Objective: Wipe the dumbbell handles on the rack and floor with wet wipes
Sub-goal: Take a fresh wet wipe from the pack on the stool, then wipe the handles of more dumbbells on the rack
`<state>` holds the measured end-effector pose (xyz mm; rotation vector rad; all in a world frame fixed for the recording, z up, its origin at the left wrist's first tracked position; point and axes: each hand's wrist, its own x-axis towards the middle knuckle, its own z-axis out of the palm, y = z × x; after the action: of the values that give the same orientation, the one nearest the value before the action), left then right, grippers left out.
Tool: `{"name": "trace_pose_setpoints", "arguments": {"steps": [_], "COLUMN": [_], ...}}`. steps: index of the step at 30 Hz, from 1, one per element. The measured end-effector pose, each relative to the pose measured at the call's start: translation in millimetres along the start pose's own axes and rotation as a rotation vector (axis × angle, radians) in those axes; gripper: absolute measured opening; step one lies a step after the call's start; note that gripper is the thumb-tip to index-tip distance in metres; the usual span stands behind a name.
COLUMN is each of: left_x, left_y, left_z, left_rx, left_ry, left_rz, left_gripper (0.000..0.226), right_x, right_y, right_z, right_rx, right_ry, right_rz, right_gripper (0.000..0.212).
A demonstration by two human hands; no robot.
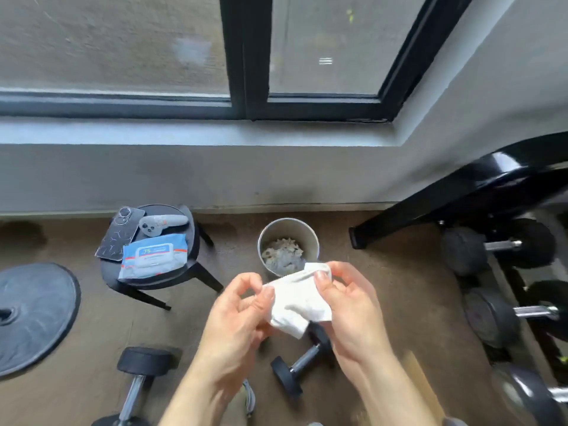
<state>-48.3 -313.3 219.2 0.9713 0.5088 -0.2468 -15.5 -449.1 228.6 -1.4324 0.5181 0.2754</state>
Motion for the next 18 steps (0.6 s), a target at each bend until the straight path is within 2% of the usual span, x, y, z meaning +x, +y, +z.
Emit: {"name": "trace_pose_setpoints", "arguments": {"steps": [3, 6, 8, 11, 13, 14, 16, 18], "left_x": [-43, -83, -109, -148, -172, -178, -190, -208], "left_y": [-18, -26, -25, -21, -25, -29, -36, -47], "left_z": [48, 89, 115, 151, 172, 176, 184, 190], "left_rx": [-0.059, -0.016, 0.053, 0.399, 0.604, 0.631, 0.555, 0.409], "left_ry": [-0.035, -0.089, -0.198, -0.494, -0.621, -0.655, -0.706, -0.724], "left_rz": [0.019, 0.002, -0.075, -0.187, -0.241, -0.253, -0.239, -0.182], "left_gripper": [0.017, 0.043, 0.047, 0.025, 0.034, 0.038, 0.041, 0.053], "right_x": [-46, -96, -130, -188, -234, -249, -281, -319], "right_y": [-42, -76, -94, -118, -129, -131, -131, -121], "right_z": [-60, -117, -155, -206, -237, -247, -263, -276], "right_rx": [-0.01, -0.002, -0.062, -0.144, -0.265, -0.337, -0.407, -0.389], "right_ry": [-0.017, -0.007, 0.03, 0.061, 0.111, 0.135, 0.214, 0.3], "right_rz": [-0.097, -0.18, -0.267, -0.361, -0.42, -0.432, -0.395, -0.337], "right_gripper": [0.007, 0.011, 0.009, 0.013, 0.015, 0.017, 0.02, 0.022]}}
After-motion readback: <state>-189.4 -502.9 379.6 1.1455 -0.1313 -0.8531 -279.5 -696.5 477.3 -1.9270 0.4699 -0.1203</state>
